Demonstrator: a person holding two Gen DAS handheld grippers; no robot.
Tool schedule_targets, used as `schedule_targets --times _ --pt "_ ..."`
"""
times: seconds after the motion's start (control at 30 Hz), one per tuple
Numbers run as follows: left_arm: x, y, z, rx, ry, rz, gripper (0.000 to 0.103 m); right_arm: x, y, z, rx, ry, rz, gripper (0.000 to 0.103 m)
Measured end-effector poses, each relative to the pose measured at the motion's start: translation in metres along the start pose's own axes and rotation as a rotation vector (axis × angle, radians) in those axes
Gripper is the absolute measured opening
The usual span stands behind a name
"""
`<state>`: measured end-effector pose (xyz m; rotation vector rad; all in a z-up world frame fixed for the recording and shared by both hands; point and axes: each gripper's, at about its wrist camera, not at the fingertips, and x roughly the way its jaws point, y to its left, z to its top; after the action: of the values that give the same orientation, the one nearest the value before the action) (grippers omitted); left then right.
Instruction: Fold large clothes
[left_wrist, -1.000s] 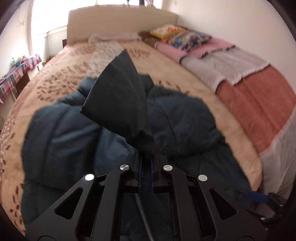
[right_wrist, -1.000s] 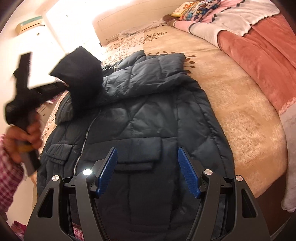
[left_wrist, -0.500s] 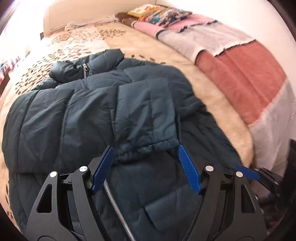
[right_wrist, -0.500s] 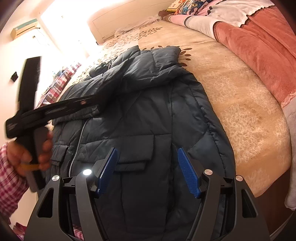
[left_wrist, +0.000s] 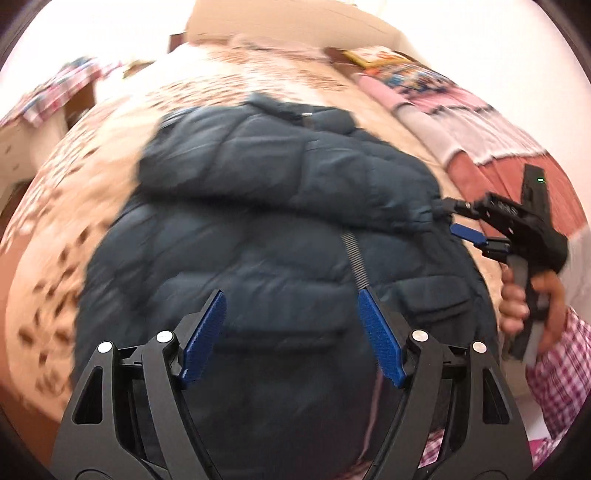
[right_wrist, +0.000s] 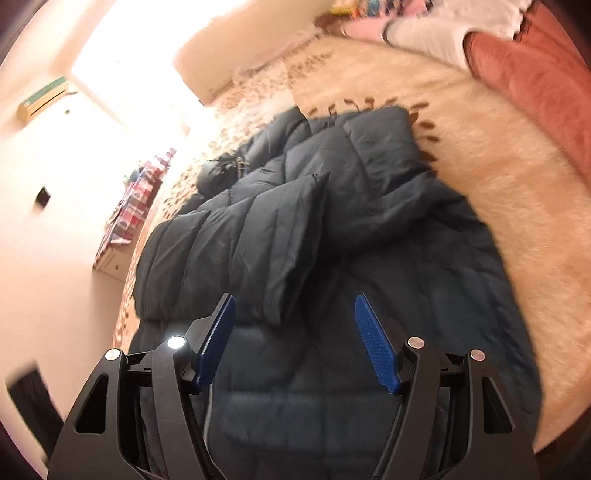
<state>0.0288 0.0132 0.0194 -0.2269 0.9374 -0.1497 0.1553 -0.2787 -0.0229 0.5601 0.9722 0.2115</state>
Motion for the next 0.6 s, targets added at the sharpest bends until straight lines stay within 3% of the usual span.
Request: schedule_targets --times 0.07,0.13,0.17,0.27,0.6 --pt "-0.007 0.017 -0.007 -0.054 -0.003 0.013 0.073 0.018 -0.006 0.006 0.076 0.038 0.017 0.056" --pt "-0.012 0.03 -0.011 -0.09 -0.009 0.023 0.073 0.033 -0.015 0.009 0.158 0.076 0.049 0.03" --pt "-0.013 0.036 -0.013 -0.104 -0.014 0.029 0.073 0.037 -0.019 0.008 0.184 0.091 0.059 0.009" --pt "-0.015 0.047 -0.015 -0.125 -0.025 0.034 0.073 0.028 -0.032 0.002 0.259 0.075 0.103 0.005" --pt "-0.014 0.055 -0.02 -0.129 -0.026 0.045 0.073 0.034 -0.037 -0.003 0.225 0.116 -0.011 0.008"
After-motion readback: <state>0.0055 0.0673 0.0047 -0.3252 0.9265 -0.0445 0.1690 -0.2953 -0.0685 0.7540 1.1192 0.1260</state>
